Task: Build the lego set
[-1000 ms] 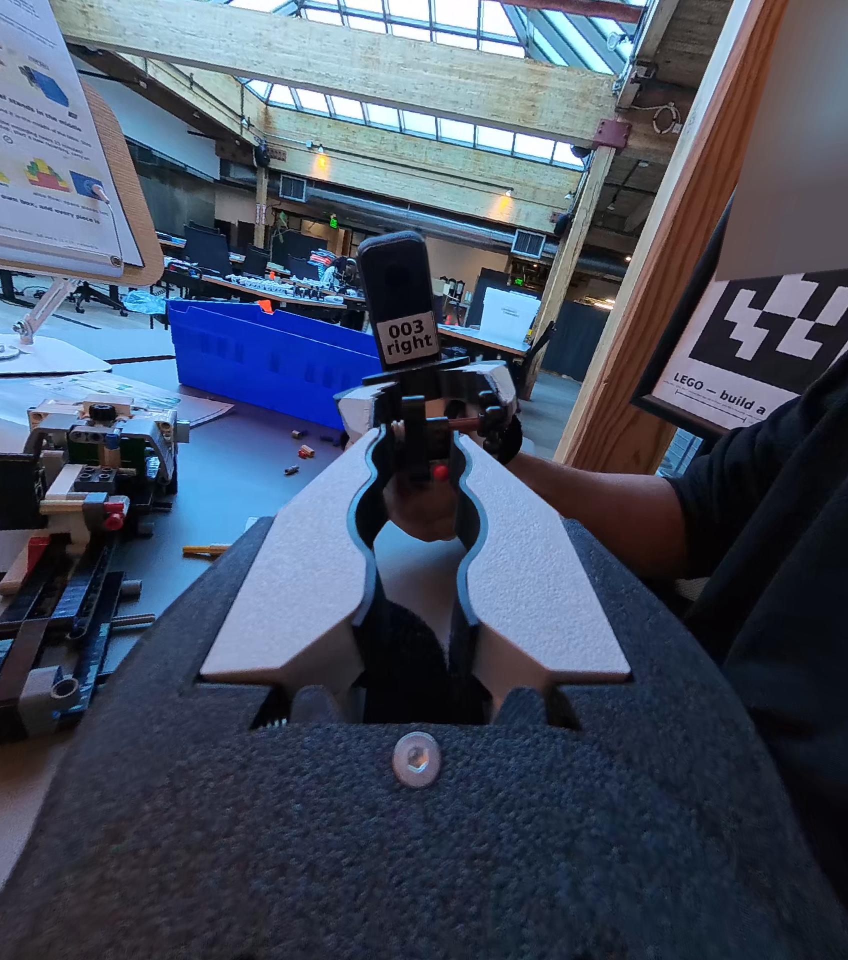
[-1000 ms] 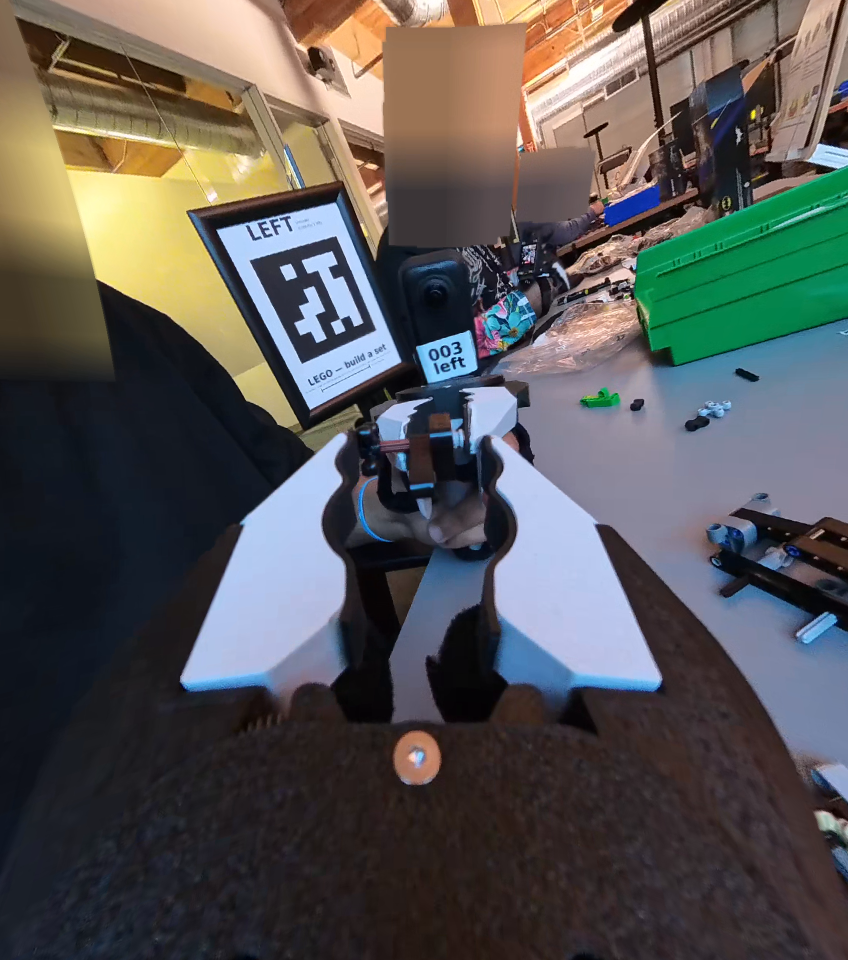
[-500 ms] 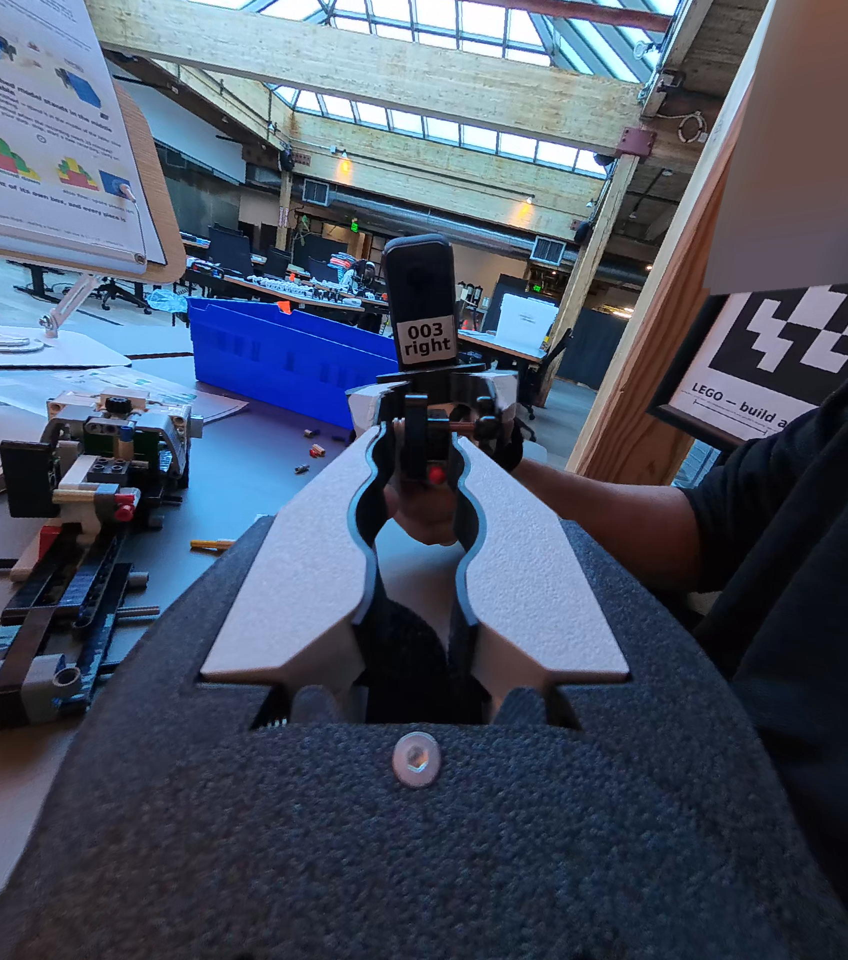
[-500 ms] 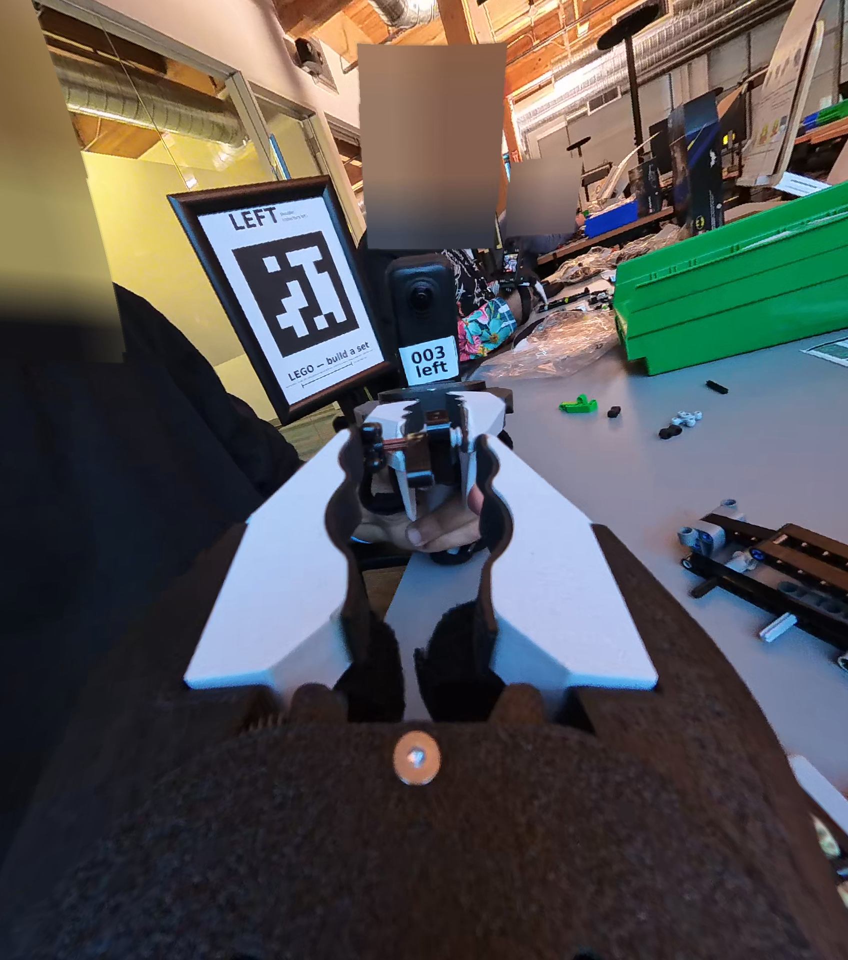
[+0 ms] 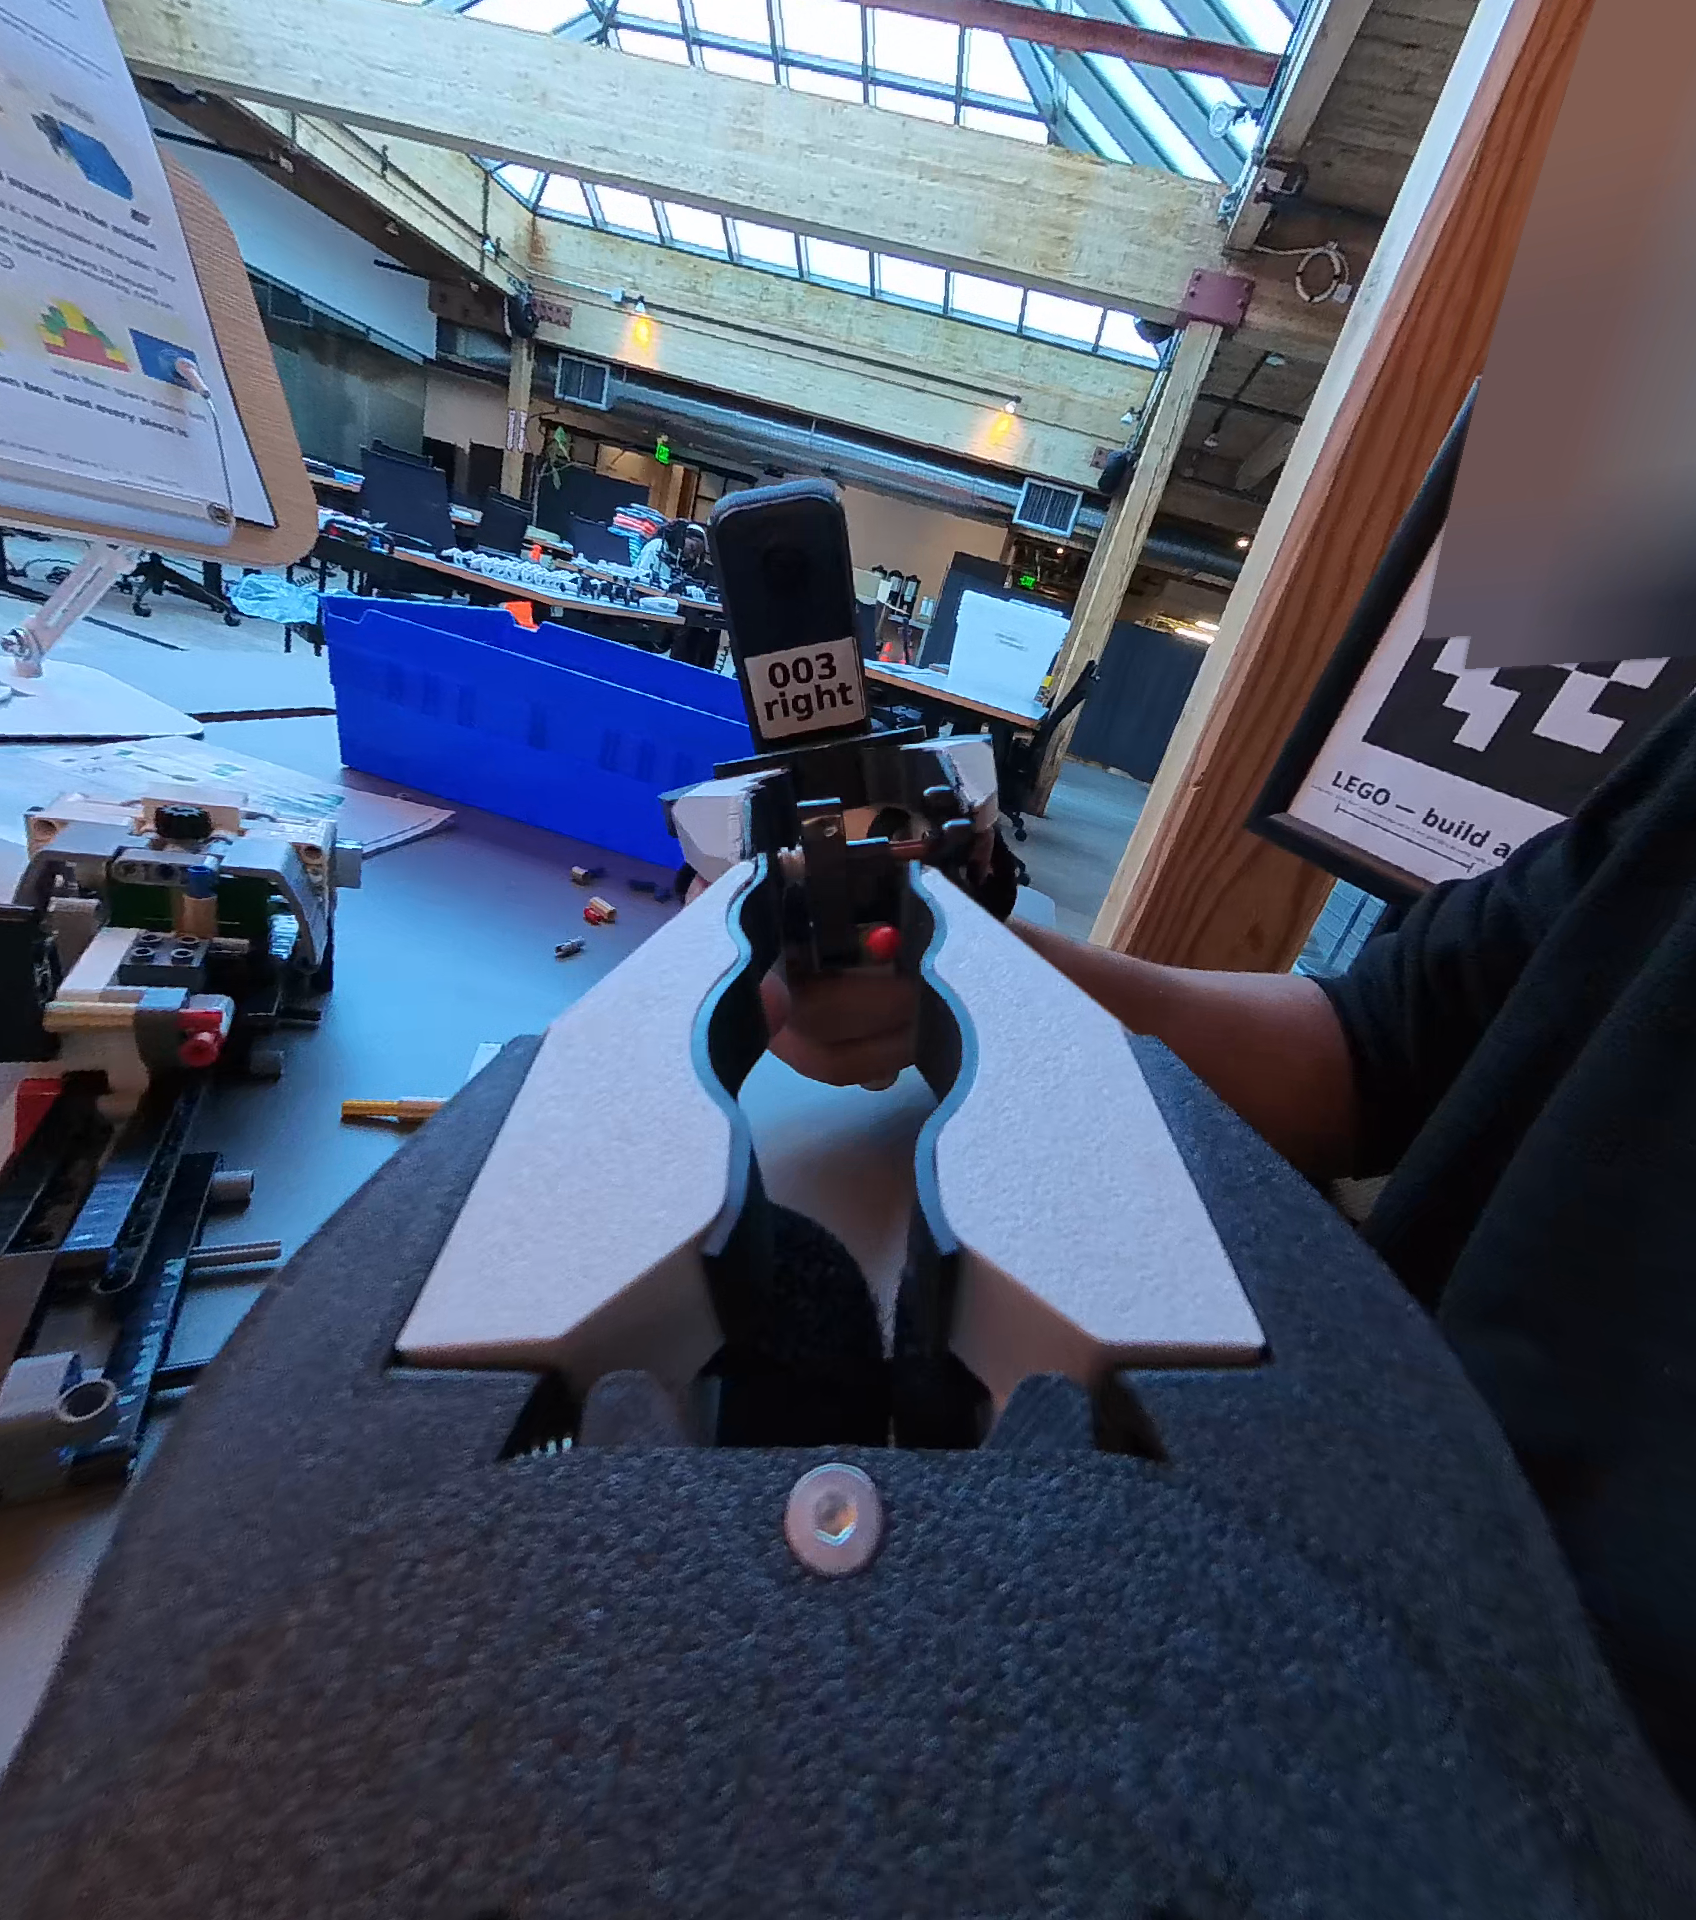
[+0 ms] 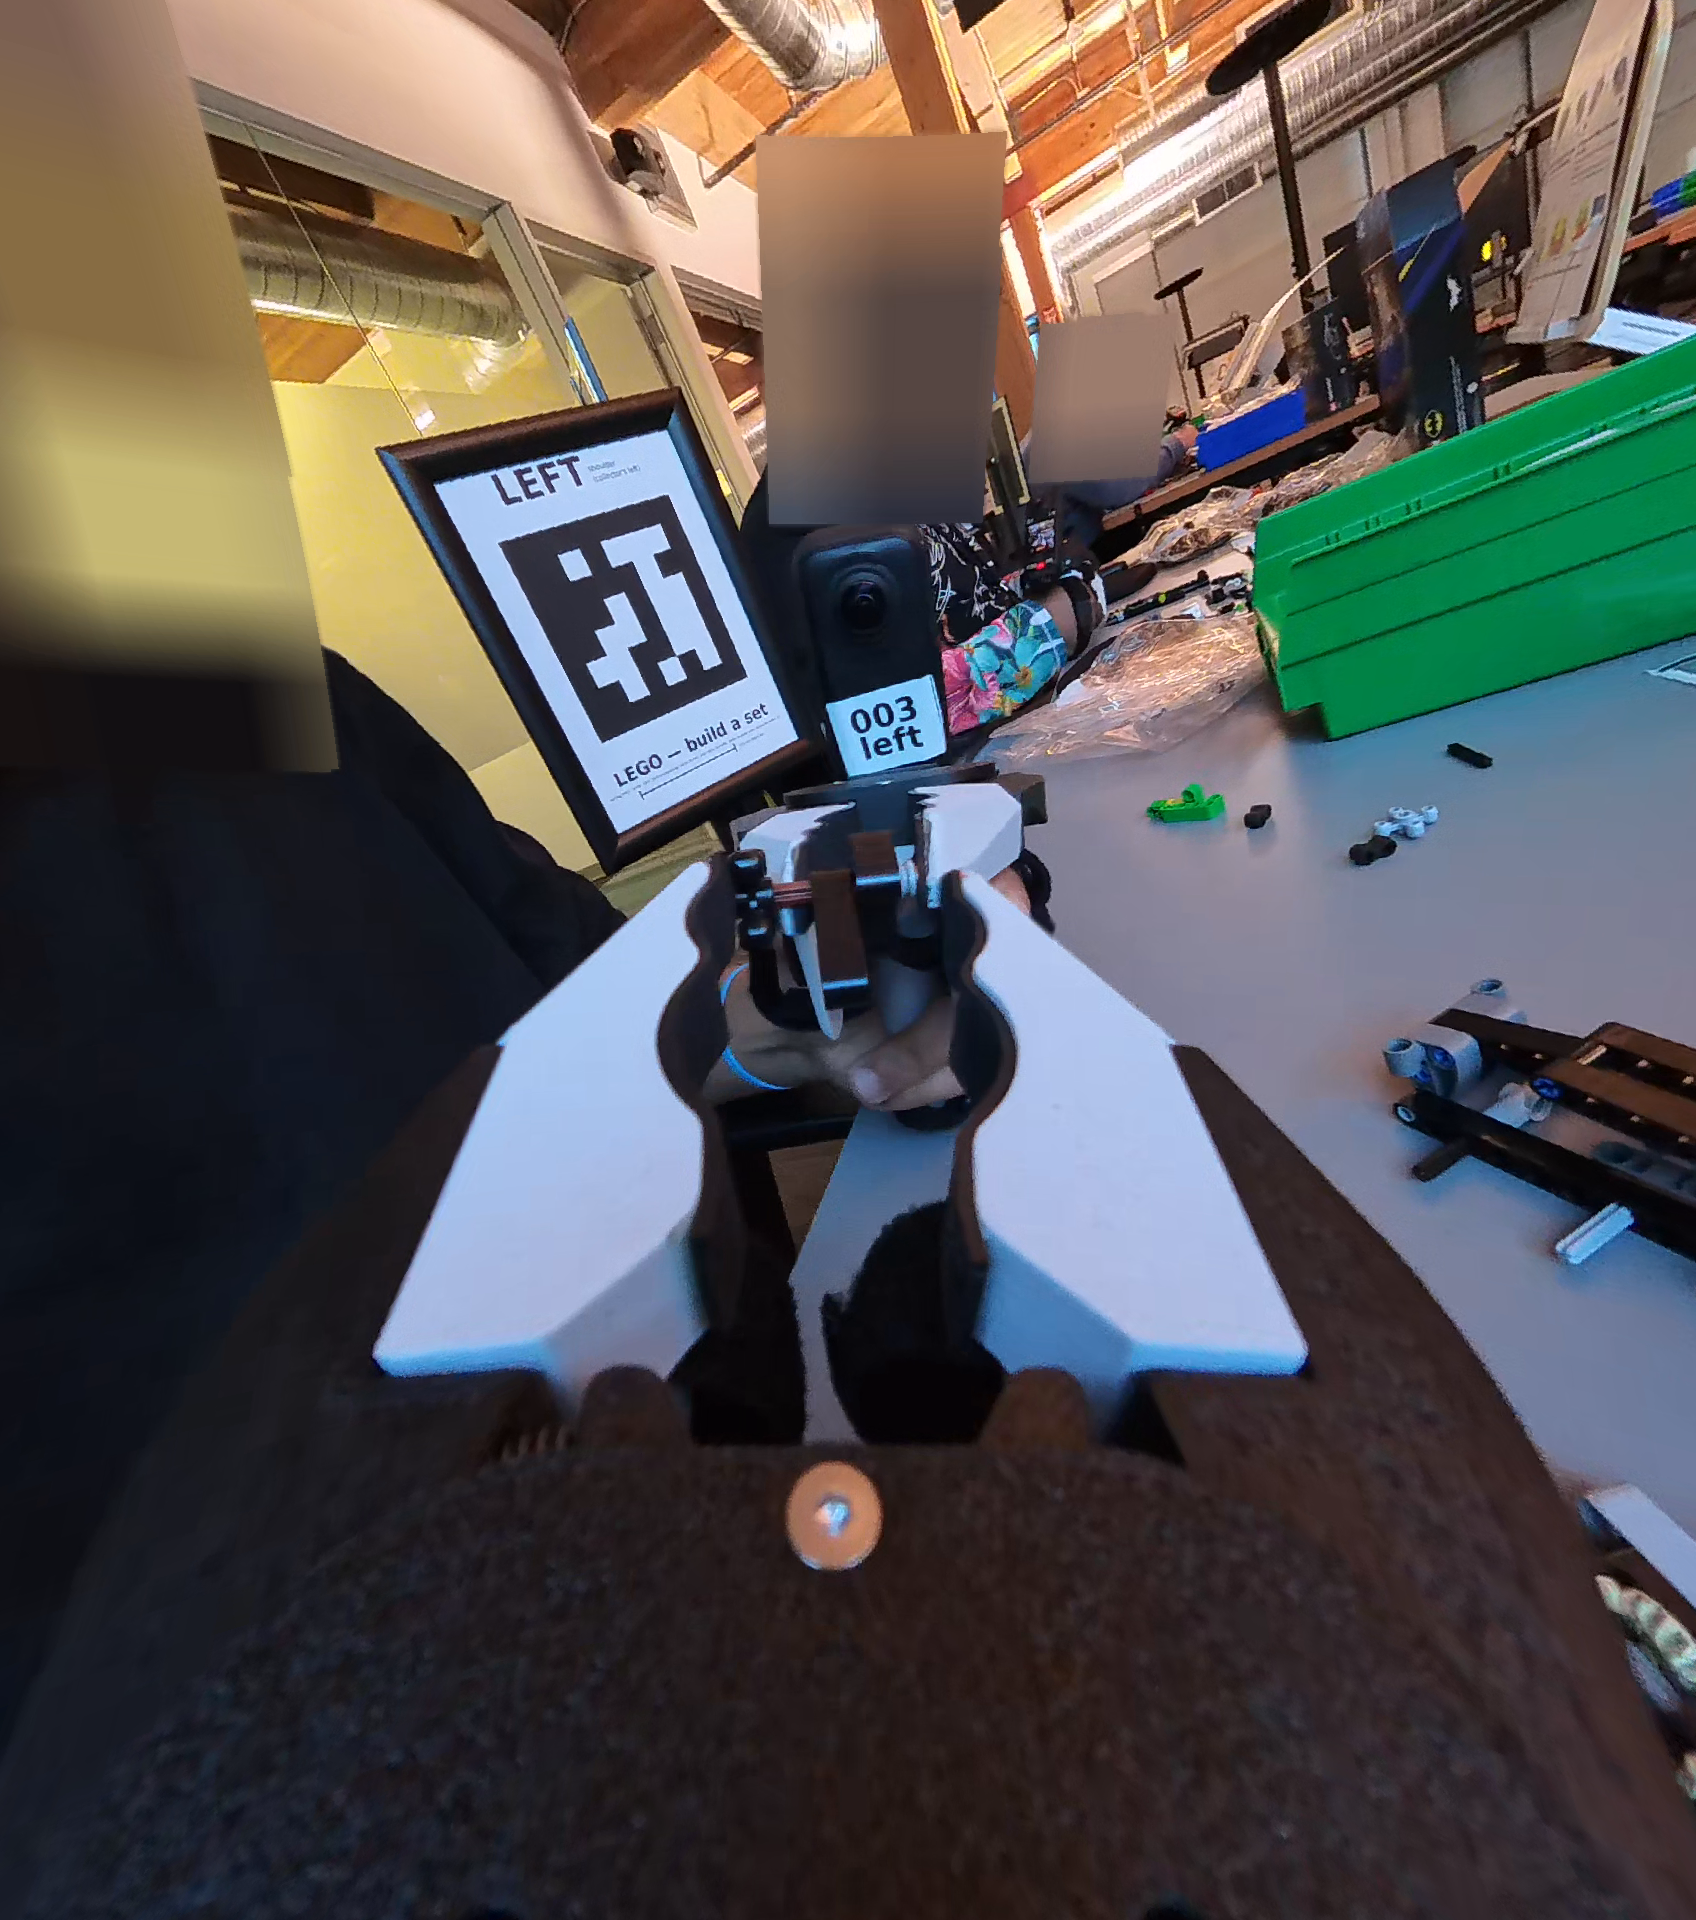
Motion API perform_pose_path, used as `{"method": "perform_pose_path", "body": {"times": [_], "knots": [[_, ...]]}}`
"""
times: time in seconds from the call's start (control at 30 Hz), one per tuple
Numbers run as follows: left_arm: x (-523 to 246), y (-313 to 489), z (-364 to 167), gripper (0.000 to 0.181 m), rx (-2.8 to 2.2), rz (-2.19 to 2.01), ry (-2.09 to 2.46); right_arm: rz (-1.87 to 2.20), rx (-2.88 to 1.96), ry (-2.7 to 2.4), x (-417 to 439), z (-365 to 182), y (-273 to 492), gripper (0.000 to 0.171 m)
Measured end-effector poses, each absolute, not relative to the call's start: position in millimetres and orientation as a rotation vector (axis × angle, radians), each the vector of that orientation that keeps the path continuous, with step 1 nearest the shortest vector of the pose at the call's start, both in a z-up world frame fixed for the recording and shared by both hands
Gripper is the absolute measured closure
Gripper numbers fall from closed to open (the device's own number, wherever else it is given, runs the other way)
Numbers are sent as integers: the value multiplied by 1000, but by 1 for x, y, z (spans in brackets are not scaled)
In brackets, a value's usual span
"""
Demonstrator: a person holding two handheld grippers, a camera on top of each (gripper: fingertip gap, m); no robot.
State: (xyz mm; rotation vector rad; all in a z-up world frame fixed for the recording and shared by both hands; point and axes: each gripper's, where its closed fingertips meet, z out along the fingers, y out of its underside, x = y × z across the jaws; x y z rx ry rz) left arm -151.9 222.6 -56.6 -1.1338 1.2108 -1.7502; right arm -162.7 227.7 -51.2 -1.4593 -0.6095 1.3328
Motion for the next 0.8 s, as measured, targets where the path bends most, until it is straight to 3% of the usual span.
{"method": "perform_pose_path", "body": {"times": [0.17, 0.2, 0.23, 0.37, 0.63, 0.8], "knots": [[-161, 225, -48, 145, -1107, -1882, 1182, 1344, -1433, -573, -155, -46, 230, 149], [-161, 223, -49, 167, -1110, -1889, 1191, 1327, -1456, -592, -157, -50, 230, 149], [-159, 222, -49, 176, -1101, -1866, 1199, 1302, -1463, -592, -158, -52, 231, 148], [-156, 225, -50, 179, -1102, -1778, 1186, 1294, -1482, -559, -155, -54, 236, 149], [-153, 236, -61, 141, -1208, -1787, 1189, 1256, -1473, -506, -153, -53, 242, 149], [-149, 232, -64, 148, -1258, -1917, 1199, 1255, -1457, -507, -156, -51, 242, 149]]}}
